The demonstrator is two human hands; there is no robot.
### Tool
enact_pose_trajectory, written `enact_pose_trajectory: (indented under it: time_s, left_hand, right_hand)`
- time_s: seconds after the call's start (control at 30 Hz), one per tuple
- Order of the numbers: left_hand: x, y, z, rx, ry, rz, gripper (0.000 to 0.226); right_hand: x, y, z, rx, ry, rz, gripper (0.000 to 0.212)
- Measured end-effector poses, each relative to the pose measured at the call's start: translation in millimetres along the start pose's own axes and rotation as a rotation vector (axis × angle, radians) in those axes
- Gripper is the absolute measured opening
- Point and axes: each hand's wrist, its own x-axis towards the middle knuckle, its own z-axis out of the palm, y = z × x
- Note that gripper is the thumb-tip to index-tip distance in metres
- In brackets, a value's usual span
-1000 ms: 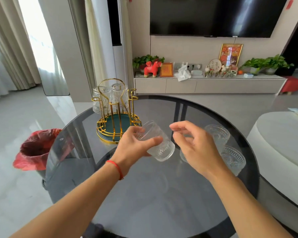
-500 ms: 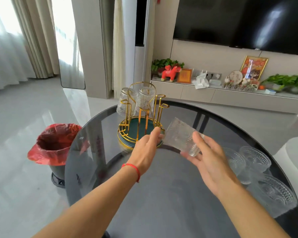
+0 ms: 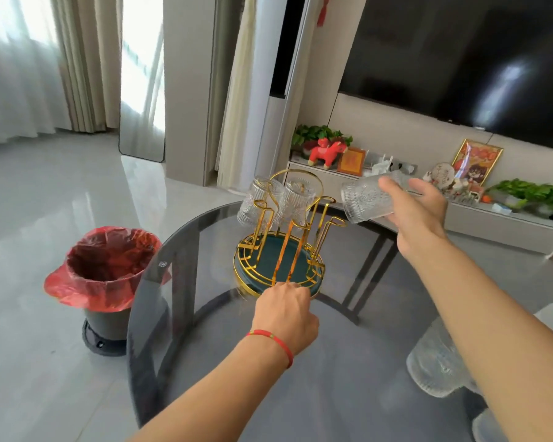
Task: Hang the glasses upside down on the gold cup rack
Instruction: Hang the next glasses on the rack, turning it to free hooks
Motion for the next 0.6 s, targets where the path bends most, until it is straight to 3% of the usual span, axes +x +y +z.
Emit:
enact_pose_trajectory:
  time_s: [0.17, 0.3, 0.6]
  left_hand:
    - [1.1, -3.9, -2.1, -0.012, -0.011, -0.029, 0.028]
    - [2.7, -7.9, -0.6, -0.06, -0.03, -0.039, 0.027]
    - [4.2, -7.4, -3.3, -0.072, -0.028, -0.033, 0.025]
  right_hand:
    - [24.7, 0.2, 40.1, -0.184, -0.056, 0.016, 0.085]
    - [22.9, 12.4, 60.6, -0.389, -0.091, -0.077, 0.087]
    - [26.1, 34.8, 66.1, -0.615, -0.337, -0.158, 0.085]
